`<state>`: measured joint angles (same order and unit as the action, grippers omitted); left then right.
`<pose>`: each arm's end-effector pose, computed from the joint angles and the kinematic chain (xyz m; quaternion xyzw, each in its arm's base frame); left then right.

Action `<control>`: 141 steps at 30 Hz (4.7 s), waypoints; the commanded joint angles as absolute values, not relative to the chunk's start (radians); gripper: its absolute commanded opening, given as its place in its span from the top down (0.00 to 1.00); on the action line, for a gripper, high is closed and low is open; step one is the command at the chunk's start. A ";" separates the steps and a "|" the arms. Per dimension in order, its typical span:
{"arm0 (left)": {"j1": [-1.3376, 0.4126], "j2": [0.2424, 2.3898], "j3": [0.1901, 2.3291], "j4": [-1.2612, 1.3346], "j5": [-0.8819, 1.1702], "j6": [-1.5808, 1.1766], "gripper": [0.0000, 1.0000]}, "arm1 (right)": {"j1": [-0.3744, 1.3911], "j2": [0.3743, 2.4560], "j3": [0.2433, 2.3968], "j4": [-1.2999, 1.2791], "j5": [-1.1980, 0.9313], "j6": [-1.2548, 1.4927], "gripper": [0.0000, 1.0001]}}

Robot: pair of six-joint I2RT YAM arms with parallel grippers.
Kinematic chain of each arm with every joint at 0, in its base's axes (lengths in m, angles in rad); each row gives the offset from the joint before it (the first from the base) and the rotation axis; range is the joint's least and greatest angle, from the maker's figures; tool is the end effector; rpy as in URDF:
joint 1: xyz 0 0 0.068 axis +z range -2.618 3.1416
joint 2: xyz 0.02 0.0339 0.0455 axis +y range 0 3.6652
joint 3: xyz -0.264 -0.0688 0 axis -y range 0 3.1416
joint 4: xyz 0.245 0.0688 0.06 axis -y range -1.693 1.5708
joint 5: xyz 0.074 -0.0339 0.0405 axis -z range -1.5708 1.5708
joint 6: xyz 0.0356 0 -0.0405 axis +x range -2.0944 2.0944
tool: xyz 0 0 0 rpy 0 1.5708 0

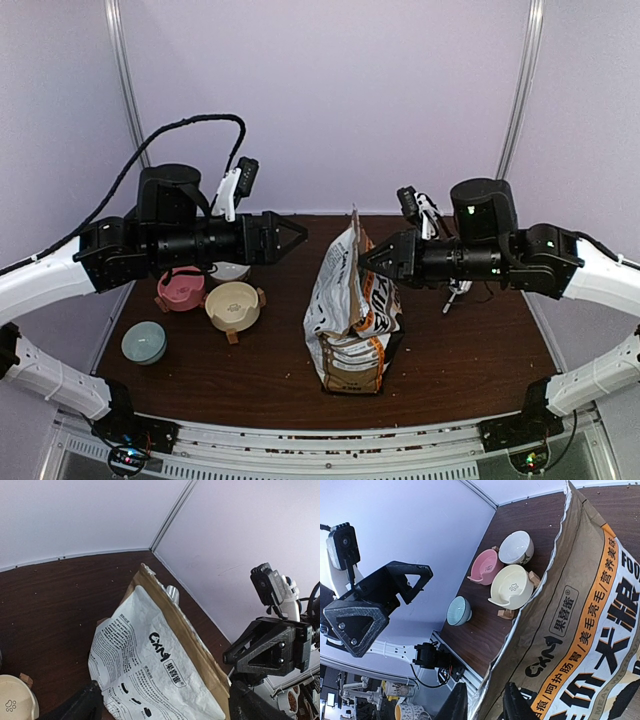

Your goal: Serve the pet food

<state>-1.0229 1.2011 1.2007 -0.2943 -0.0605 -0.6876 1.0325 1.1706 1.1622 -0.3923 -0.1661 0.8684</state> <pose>0.1448 -0.2332 0.3878 0.1162 0.7946 -0.4334 0.4089 0.1298 0.2289 0.3720 -0.1137 0.8243 0.4880 0.2636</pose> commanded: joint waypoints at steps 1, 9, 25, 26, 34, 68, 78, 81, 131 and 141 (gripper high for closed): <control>-1.023 1.188 1.198 -0.283 -0.077 -0.672 0.10 | 1.047 1.165 1.154 -0.401 -0.197 0.873 0.76; -1.024 1.184 1.199 -0.293 -0.093 -0.673 0.10 | 1.058 1.184 1.156 -0.407 -0.212 0.872 0.83; -1.023 1.185 1.200 -0.302 -0.101 -0.678 0.09 | 1.058 1.185 1.154 -0.426 -0.203 0.883 0.91; -1.023 1.184 1.200 -0.302 -0.103 -0.678 0.09 | 1.058 1.182 1.152 -0.426 -0.202 0.885 0.91; -1.023 1.189 1.198 -0.302 -0.101 -0.681 0.09 | 1.064 1.165 1.127 -0.429 -0.212 0.892 0.91; -1.024 1.181 1.190 -0.311 -0.113 -0.687 0.09 | 1.089 1.256 1.179 -0.456 -0.185 0.898 0.91; -1.024 1.238 1.232 -0.279 -0.044 -0.688 0.08 | 1.091 1.257 1.155 -0.434 -0.156 0.907 1.00; -1.025 1.282 1.252 -0.248 0.003 -0.698 0.08 | 1.091 1.253 1.142 -0.413 -0.165 0.909 1.00; -1.101 1.499 1.369 -0.385 0.144 -0.753 0.76 | 1.094 1.238 1.146 -0.411 -0.147 0.897 1.00; -1.106 1.498 1.315 -0.285 0.205 -0.790 0.94 | 1.103 1.244 1.145 -0.418 -0.121 0.894 1.00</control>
<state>-1.0946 1.5028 1.3415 -0.3119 0.1642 -0.7822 1.0954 1.2469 1.1526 -0.4236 -0.1585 0.9043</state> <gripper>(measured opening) 0.118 0.014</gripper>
